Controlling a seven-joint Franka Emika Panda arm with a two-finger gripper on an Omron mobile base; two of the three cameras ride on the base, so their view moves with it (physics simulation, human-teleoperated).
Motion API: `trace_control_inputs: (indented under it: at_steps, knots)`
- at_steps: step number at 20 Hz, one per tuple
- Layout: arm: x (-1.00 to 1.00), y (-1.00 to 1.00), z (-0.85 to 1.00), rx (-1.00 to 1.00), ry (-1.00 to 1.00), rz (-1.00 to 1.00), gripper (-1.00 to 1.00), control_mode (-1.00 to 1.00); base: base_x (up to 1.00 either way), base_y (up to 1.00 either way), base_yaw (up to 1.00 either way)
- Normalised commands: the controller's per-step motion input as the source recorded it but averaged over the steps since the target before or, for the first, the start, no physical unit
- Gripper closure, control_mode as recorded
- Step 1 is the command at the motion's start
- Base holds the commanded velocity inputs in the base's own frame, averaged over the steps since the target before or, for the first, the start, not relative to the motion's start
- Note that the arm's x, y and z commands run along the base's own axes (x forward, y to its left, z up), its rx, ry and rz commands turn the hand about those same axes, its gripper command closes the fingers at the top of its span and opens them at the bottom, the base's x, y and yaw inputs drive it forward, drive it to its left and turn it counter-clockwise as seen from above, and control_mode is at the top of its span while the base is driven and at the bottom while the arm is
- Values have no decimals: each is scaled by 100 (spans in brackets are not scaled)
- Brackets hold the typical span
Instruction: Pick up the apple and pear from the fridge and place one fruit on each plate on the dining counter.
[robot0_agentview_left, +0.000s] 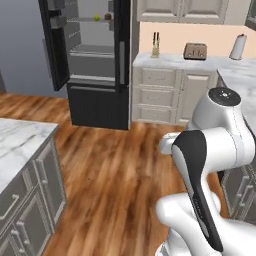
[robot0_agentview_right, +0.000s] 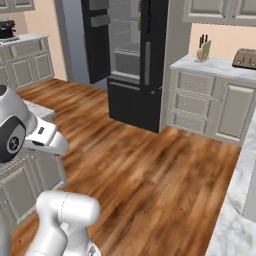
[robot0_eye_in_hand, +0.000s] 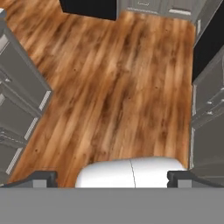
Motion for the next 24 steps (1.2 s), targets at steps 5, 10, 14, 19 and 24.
trace_control_inputs:
  at_steps: [5, 10, 14, 19, 24]
  knots:
    - [0, 0, 0, 0, 0, 0, -100, 100, 100, -1, 1]
    - [0, 0, 0, 0, 0, 0, -100, 100, 100, 0, 21]
    - [0, 0, 0, 0, 0, 0, -100, 100, 100, 1, 36]
    - [0, 0, 0, 0, 0, 0, -100, 100, 100, 0, 41]
    - [0, 0, 0, 0, 0, 0, -100, 100, 100, 0, 47]
